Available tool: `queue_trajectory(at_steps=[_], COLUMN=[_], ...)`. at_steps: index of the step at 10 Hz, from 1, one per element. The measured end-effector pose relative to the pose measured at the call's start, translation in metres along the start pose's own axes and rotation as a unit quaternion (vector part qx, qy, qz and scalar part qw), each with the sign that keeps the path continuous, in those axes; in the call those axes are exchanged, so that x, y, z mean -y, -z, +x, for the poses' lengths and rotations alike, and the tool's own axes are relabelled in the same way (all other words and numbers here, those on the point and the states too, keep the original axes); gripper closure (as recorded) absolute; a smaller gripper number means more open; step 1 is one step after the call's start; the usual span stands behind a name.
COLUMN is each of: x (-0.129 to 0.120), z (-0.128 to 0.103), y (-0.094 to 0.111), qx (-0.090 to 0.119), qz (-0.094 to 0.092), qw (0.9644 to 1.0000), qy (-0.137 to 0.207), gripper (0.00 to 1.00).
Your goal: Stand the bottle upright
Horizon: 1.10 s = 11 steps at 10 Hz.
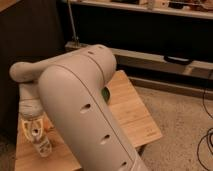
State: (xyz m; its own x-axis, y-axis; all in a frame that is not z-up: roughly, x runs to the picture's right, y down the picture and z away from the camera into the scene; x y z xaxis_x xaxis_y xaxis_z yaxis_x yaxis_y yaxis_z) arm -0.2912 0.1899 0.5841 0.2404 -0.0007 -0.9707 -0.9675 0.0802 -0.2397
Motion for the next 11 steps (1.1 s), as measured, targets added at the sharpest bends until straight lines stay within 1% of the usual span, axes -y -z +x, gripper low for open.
queue_trajectory(at_steps=[1, 2, 4, 5, 7, 8, 9, 11], x=[0.001, 0.000, 0.002, 0.002, 0.001, 0.002, 0.002, 0.002], z=[-0.001, -0.001, -0.003, -0.003, -0.004, -0.005, -0.006, -0.008], y=[-0.001, -0.003, -0.004, -0.005, -0.009, -0.010, -0.010, -0.012], qx=[0.000, 0.000, 0.001, 0.000, -0.005, -0.007, -0.009, -0.011], qz=[0.001, 0.003, 0.007, 0.012, 0.029, 0.033, 0.035, 0.038], qw=[1.0000, 1.0000, 1.0000, 0.9999, 0.9995, 0.9994, 0.9993, 0.9991], qy=[-0.001, -0.001, -0.002, -0.004, -0.010, -0.013, -0.014, -0.015], gripper=[0.86, 0.84, 0.65, 0.54, 0.32, 0.24, 0.20, 0.20])
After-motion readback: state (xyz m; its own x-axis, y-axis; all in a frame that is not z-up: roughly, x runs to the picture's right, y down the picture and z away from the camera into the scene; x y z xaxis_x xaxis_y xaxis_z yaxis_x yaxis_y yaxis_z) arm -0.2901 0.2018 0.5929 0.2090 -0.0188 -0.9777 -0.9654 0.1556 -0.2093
